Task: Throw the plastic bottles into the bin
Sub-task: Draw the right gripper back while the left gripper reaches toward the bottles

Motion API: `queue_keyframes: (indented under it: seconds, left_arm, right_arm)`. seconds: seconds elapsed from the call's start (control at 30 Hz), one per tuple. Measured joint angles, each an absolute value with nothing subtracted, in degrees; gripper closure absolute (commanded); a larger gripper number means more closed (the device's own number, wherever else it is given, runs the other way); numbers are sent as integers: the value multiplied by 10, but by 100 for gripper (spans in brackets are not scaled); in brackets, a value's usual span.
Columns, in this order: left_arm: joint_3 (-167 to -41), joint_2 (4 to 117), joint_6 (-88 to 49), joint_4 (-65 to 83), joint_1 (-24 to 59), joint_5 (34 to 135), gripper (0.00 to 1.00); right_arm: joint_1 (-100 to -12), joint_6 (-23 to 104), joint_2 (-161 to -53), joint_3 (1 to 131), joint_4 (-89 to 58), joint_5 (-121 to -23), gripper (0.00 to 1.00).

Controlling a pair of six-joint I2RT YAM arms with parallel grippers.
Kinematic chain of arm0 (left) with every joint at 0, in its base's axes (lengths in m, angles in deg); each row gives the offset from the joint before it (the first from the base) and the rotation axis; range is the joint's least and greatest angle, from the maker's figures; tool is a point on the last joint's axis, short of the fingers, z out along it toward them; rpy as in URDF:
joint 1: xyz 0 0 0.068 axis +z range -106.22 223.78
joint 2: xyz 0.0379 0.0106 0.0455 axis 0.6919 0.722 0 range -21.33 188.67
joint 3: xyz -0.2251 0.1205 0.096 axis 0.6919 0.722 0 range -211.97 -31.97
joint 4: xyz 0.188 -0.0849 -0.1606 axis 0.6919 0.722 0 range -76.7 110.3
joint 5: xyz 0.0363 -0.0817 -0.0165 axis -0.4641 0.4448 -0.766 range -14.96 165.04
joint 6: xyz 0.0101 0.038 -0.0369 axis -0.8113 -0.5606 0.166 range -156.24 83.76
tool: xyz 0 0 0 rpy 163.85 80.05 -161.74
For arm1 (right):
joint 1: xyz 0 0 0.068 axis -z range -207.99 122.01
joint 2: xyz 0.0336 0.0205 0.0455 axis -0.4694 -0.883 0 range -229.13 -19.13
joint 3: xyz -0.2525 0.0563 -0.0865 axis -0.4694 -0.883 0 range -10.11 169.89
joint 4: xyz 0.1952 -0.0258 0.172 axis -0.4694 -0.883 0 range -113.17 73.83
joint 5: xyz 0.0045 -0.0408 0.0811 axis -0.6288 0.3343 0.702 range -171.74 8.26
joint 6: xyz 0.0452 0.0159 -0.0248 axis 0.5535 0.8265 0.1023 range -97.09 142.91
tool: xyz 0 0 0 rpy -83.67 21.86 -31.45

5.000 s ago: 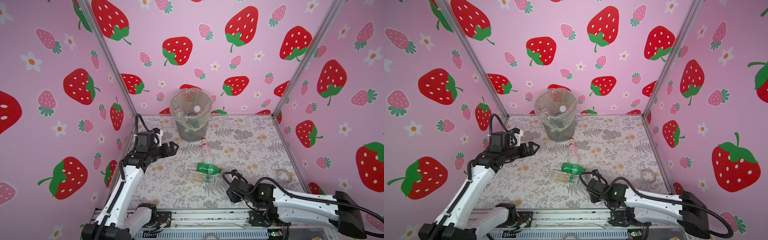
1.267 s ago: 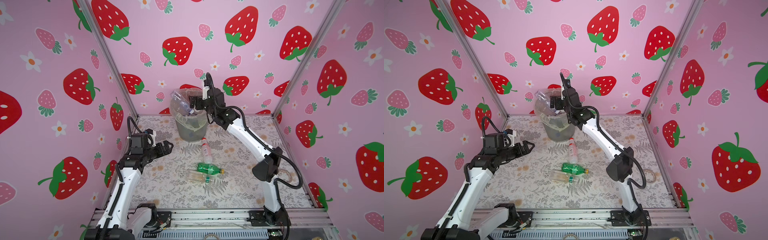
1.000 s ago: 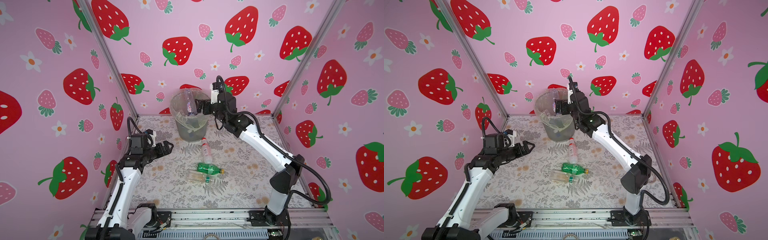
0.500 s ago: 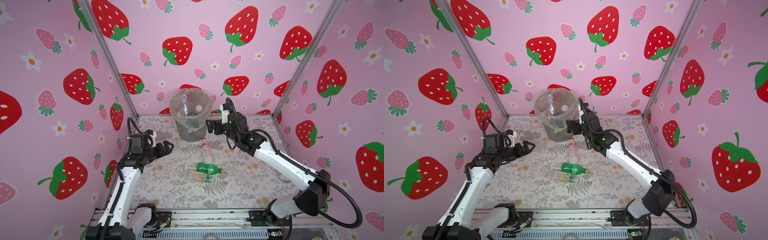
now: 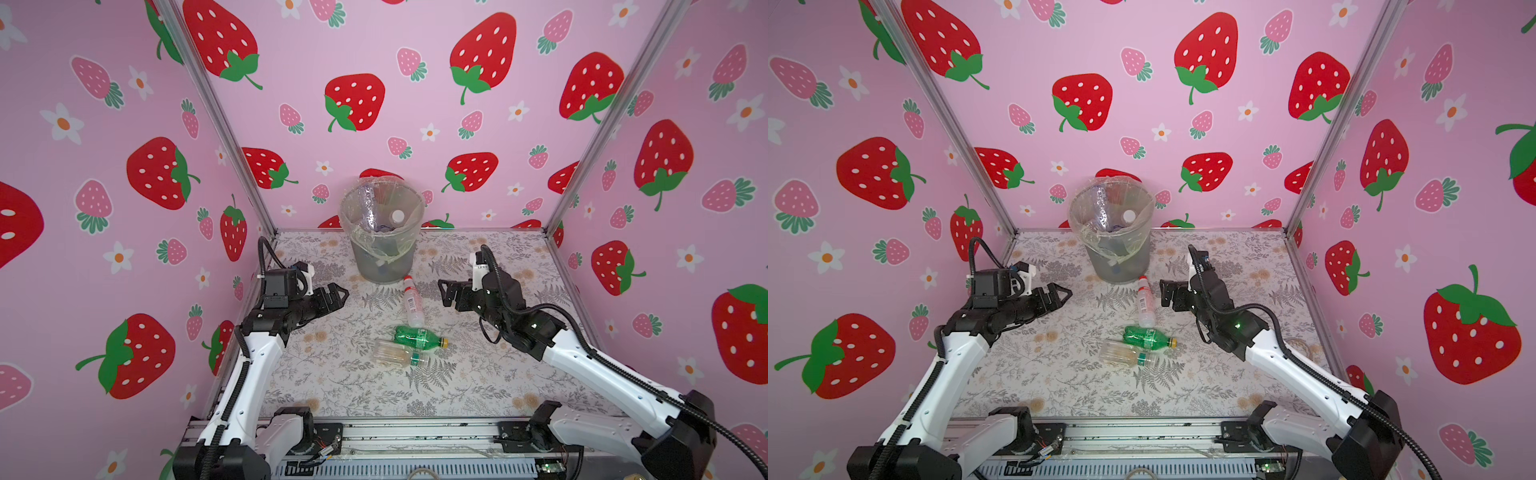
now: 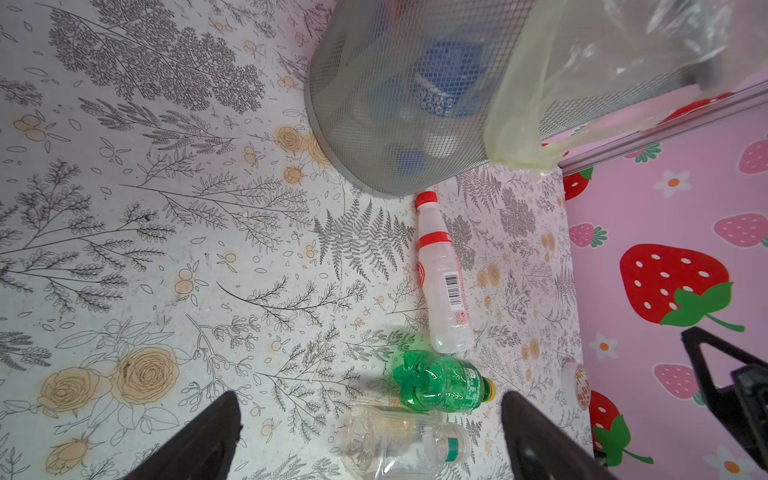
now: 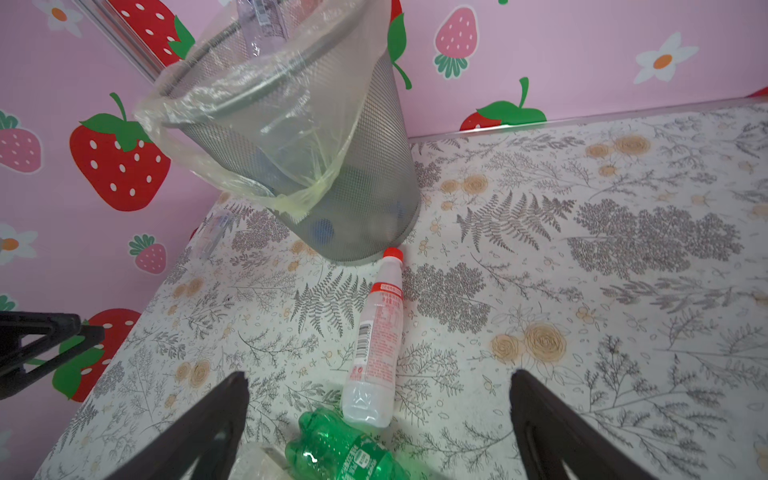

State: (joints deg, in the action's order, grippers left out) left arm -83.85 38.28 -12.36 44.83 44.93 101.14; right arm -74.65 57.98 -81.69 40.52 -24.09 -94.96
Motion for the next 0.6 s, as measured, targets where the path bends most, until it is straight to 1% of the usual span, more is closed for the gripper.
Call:
queue_keyframes:
  seconds: [0.2,0.4,0.6]
  left_arm:
    - [-825,352,-104,452,412,988,1]
    - [-824,346,-68,475,327,930,1]
    - [-812,332,2,494,243,853,1]
  right_arm:
    - [-746,606,-756,329,-252,-950,1]
    - [-746,628,-706,278,-266,-950,1]
    - [-746,649,-662,245,-277,-953,1]
